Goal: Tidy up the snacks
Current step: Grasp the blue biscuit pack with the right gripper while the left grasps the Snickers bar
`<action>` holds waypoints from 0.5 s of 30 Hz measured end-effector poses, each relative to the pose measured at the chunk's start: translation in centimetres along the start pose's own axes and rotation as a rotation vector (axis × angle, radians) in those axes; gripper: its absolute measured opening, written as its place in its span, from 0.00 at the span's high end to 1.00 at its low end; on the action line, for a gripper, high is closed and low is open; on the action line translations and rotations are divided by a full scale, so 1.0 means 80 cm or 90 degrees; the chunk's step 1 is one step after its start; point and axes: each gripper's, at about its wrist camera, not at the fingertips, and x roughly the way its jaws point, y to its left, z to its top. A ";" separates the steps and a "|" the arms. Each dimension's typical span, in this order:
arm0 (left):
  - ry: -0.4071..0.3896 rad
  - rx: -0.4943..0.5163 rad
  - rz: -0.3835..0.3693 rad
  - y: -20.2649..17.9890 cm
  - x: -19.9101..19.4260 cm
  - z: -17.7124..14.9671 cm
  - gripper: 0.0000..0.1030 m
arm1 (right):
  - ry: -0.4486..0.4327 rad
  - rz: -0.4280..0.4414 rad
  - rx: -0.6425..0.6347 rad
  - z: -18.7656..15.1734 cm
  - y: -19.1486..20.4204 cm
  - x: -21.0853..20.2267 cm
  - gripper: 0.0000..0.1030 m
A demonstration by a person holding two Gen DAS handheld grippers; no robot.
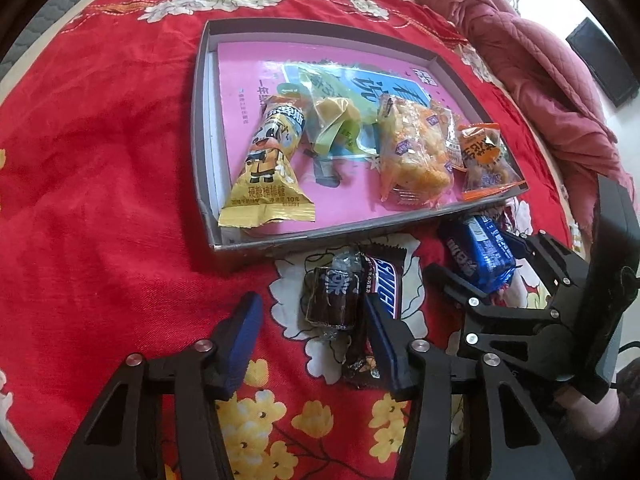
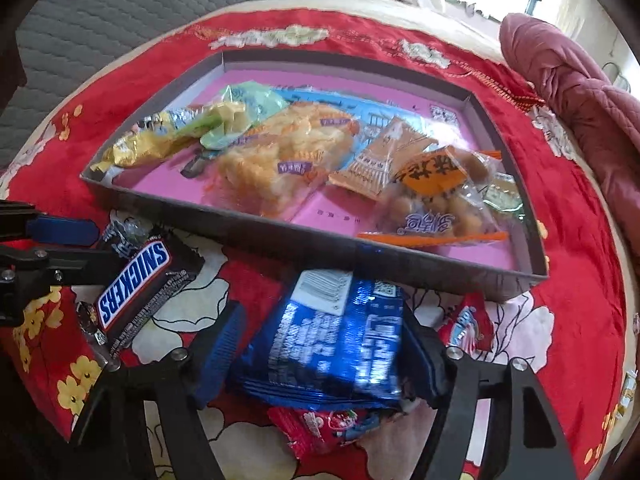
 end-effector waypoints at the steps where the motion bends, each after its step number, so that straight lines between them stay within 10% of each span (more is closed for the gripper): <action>1: -0.002 -0.001 -0.001 0.000 0.001 0.001 0.51 | 0.001 0.001 -0.001 0.001 0.000 0.001 0.28; 15: -0.007 0.015 -0.015 -0.015 0.008 0.004 0.71 | -0.038 0.102 0.040 -0.013 -0.017 -0.026 0.39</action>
